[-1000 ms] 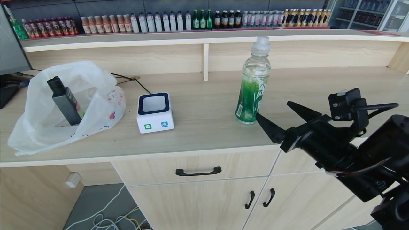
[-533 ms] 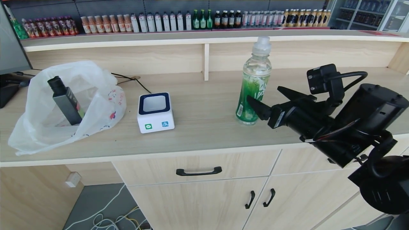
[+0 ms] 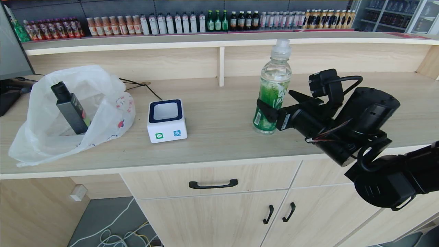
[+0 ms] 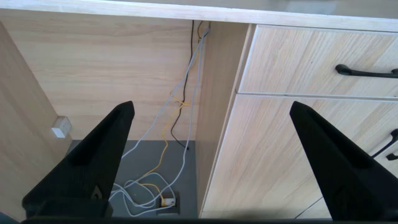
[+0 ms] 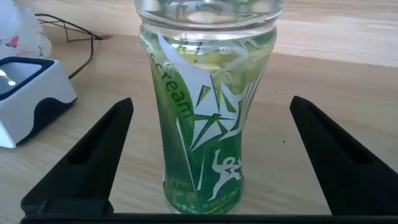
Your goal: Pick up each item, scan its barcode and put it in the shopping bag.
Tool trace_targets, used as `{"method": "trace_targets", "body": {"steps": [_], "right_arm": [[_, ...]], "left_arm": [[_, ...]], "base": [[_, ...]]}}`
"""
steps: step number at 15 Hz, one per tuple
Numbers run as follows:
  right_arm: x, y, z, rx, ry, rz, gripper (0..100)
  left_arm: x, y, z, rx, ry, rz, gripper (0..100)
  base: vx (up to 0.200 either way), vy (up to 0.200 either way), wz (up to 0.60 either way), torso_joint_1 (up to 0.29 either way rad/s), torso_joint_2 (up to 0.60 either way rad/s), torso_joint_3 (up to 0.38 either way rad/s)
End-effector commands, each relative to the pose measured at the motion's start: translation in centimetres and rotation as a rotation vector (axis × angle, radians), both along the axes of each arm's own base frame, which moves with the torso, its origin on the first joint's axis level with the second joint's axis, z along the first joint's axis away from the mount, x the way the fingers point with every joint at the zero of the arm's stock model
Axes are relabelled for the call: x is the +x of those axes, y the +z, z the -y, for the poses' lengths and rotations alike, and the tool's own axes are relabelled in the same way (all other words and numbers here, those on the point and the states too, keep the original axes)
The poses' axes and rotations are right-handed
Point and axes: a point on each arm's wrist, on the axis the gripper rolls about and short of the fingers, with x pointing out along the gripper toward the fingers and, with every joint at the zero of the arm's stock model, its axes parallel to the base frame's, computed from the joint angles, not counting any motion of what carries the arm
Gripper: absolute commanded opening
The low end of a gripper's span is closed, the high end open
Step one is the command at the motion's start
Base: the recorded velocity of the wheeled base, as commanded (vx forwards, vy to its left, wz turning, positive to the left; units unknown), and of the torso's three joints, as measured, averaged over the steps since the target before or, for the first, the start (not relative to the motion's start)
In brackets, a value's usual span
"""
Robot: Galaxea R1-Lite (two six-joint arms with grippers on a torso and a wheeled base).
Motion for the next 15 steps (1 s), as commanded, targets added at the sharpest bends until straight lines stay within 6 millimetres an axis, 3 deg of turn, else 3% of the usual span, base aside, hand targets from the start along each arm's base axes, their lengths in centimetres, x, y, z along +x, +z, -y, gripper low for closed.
{"method": "trace_targets", "body": {"steps": [1, 7, 15], "right_arm": [[1.8, -1.1, -0.1, -0.006, -0.02, -0.015, 100], [3.3, -0.9, -0.8, 0.004, -0.025, 0.014, 100], [4.1, 1.4, -1.2, 0.031, -0.029, 0.094, 100]], "left_arm": [[0.0, 0.0, 0.0, -0.002, 0.0, 0.001, 100], [0.0, 0.0, 0.0, 0.0, 0.0, 0.001, 100], [0.0, 0.0, 0.0, -0.002, 0.0, 0.001, 100]], "base": [[0.0, 0.0, 0.0, 0.0, 0.0, 0.0], [0.0, 0.0, 0.0, 0.0, 0.0, 0.0], [0.0, 0.0, 0.0, 0.0, 0.0, 0.0]]}}
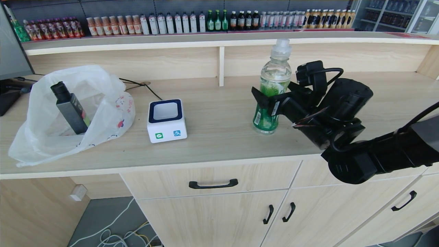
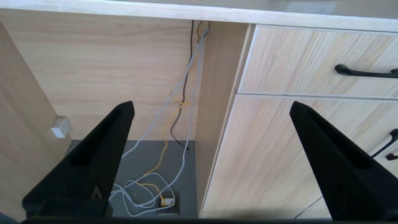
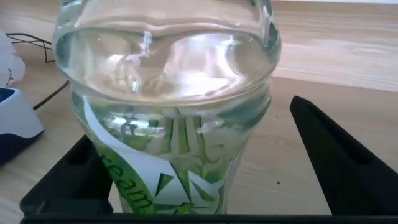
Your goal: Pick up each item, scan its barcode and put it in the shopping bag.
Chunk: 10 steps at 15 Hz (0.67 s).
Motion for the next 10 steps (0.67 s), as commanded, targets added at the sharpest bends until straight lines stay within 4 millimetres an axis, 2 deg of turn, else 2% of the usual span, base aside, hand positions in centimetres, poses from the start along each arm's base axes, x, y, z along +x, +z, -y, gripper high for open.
{"method": "trace_targets", "body": {"steps": [1, 5, 6, 10], "right_arm": [[0.06, 0.74, -0.02, 0.01, -0.001, 0.023, 100], [0.02, 0.84, -0.06, 0.01, 0.0, 0.027, 100], [0.02, 0.84, -0.06, 0.01, 0.0, 0.027, 0], [-0.17, 1.2, 0.03, 0.014, 0.002, 0.035, 0]], "left_arm": [[0.0, 0.02, 0.0, -0.002, 0.001, 0.002, 100], [0.0, 0.02, 0.0, -0.003, 0.001, 0.002, 100], [0.0, 0.0, 0.0, -0.003, 0.001, 0.001, 100], [0.0, 0.0, 0.0, -0.003, 0.001, 0.001, 100]], "base": [[0.0, 0.0, 0.0, 0.0, 0.0, 0.0], [0.0, 0.0, 0.0, 0.0, 0.0, 0.0], [0.0, 0.0, 0.0, 0.0, 0.0, 0.0], [0.0, 0.0, 0.0, 0.0, 0.0, 0.0]]}}
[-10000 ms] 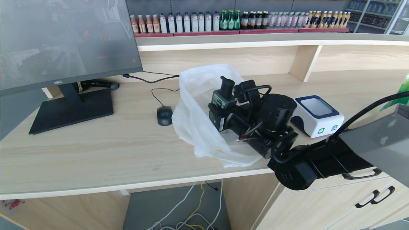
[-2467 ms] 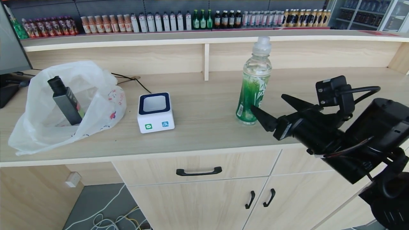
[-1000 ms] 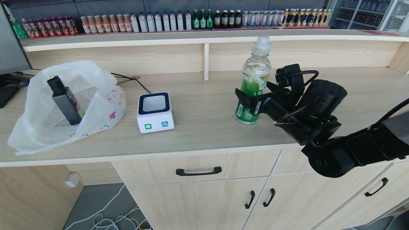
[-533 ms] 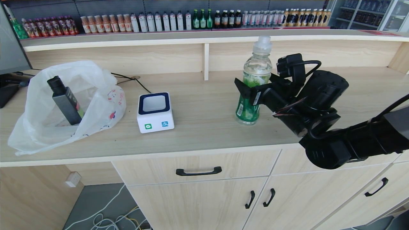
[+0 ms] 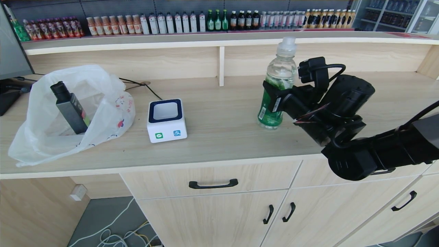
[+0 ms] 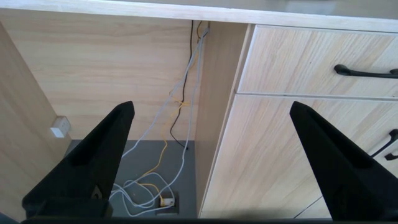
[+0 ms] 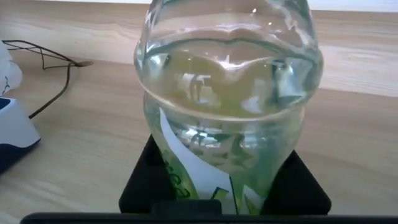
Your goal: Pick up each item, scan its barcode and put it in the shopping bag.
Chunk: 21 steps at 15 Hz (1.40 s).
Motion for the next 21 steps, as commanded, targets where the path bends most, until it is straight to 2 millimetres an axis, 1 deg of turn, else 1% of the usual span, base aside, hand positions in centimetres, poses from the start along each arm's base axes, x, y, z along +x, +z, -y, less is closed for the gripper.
{"method": "trace_targets", "body": {"steps": [1, 6, 11, 14, 17, 19, 21], "right_arm": [[-0.3, 0.5, 0.0, 0.006, 0.003, 0.015, 0], [-0.9, 1.7, 0.4, 0.016, 0.009, 0.029, 0], [-1.2, 2.2, 0.5, 0.022, 0.012, 0.044, 0], [-1.8, 3.1, 0.7, 0.032, 0.014, 0.063, 0], [-3.0, 4.3, 0.7, 0.038, 0.03, 0.073, 0], [-4.4, 5.2, -0.1, 0.051, 0.067, 0.095, 0], [-6.5, 5.5, -0.2, 0.049, 0.1, 0.09, 0]], "left_arm": [[0.0, 0.0, 0.0, 0.0, 0.0, 0.0, 100], [0.0, 0.0, 0.0, 0.0, 0.0, 0.0, 100], [0.0, 0.0, 0.0, 0.0, 0.0, 0.0, 100], [0.0, 0.0, 0.0, 0.0, 0.0, 0.0, 100], [0.0, 0.0, 0.0, 0.001, 0.0, 0.0, 100], [0.0, 0.0, 0.0, 0.001, 0.0, 0.0, 100], [0.0, 0.0, 0.0, 0.001, 0.0, 0.0, 100]], "base": [[0.0, 0.0, 0.0, 0.0, 0.0, 0.0], [0.0, 0.0, 0.0, 0.0, 0.0, 0.0], [0.0, 0.0, 0.0, 0.0, 0.0, 0.0], [0.0, 0.0, 0.0, 0.0, 0.0, 0.0], [0.0, 0.0, 0.0, 0.0, 0.0, 0.0], [0.0, 0.0, 0.0, 0.0, 0.0, 0.0], [0.0, 0.0, 0.0, 0.0, 0.0, 0.0]]}}
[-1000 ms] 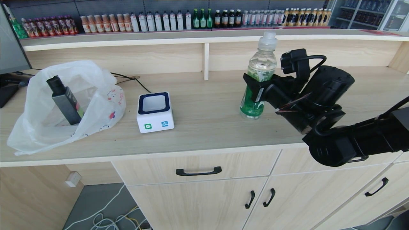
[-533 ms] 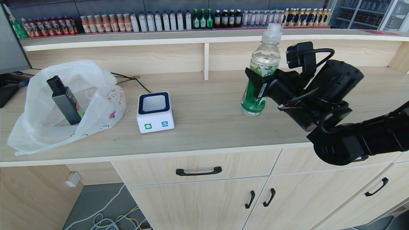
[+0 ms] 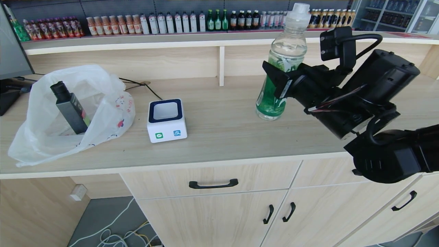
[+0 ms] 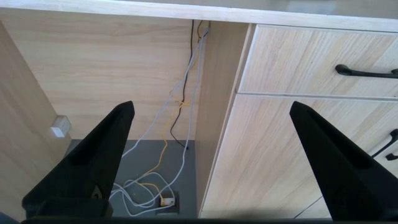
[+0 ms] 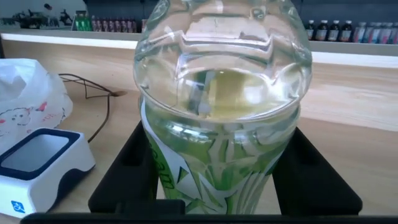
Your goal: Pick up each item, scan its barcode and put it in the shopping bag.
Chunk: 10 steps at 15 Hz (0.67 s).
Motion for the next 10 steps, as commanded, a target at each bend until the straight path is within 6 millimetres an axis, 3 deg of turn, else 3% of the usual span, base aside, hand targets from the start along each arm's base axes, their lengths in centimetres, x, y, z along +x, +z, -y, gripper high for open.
{"method": "trace_targets", "body": {"steps": [1, 6, 10], "right_arm": [[-2.9, 0.6, 0.3, 0.0, 0.035, 0.002, 0], [-8.5, -1.0, 1.0, -0.014, 0.12, -0.02, 0], [-11.9, -3.3, 3.3, -0.033, 0.169, -0.027, 0]], "left_arm": [[0.0, 0.0, 0.0, 0.001, 0.0, 0.001, 100], [0.0, 0.0, 0.0, 0.001, -0.001, 0.003, 100], [0.0, 0.0, 0.0, 0.001, -0.001, 0.001, 100]], "base": [[0.0, 0.0, 0.0, 0.0, 0.0, 0.0], [0.0, 0.0, 0.0, 0.0, 0.0, 0.0], [0.0, 0.0, 0.0, 0.0, 0.0, 0.0]]}}
